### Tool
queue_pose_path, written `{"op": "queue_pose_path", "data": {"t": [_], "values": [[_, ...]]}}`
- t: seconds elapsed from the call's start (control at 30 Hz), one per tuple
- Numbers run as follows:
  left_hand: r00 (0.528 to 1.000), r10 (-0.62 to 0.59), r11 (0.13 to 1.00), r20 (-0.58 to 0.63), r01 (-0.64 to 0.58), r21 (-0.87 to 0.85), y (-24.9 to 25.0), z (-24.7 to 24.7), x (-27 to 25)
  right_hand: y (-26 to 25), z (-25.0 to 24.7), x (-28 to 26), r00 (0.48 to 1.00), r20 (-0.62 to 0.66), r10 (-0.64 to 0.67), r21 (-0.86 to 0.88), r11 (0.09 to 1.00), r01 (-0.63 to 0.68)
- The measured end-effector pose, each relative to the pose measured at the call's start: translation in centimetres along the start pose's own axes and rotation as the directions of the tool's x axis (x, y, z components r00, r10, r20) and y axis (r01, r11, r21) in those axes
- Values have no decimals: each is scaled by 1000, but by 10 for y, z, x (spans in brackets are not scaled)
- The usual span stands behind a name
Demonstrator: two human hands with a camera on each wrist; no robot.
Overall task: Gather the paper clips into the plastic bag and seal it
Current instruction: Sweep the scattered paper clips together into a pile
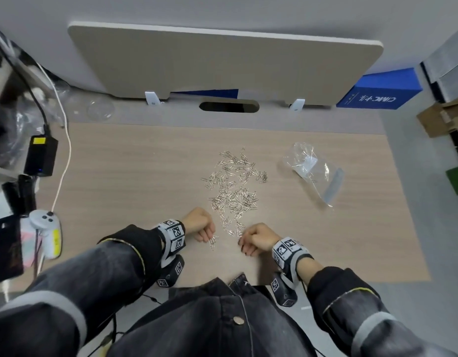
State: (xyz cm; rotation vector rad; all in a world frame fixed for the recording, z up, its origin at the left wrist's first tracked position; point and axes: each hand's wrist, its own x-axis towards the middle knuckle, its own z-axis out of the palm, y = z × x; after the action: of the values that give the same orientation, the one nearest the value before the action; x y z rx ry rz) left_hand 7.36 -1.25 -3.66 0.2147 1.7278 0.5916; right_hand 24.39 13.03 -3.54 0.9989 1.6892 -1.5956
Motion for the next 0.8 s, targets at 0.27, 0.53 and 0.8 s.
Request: {"op": "queue_pose_path", "data": {"t": [0.27, 0.53, 0.8], "values": [[943, -158, 926, 293, 39, 375, 2, -9, -15, -37, -5, 20, 986, -142, -89, 142, 984, 109], [993, 108, 988, 49, -112, 109, 31, 1, 5, -21, -8, 9, 993, -110, -48, 131, 989, 62], [970, 124, 986, -209, -144, -86, 13, -32, 6, -27, 31, 21, 988, 155, 11, -174, 985, 16]]}}
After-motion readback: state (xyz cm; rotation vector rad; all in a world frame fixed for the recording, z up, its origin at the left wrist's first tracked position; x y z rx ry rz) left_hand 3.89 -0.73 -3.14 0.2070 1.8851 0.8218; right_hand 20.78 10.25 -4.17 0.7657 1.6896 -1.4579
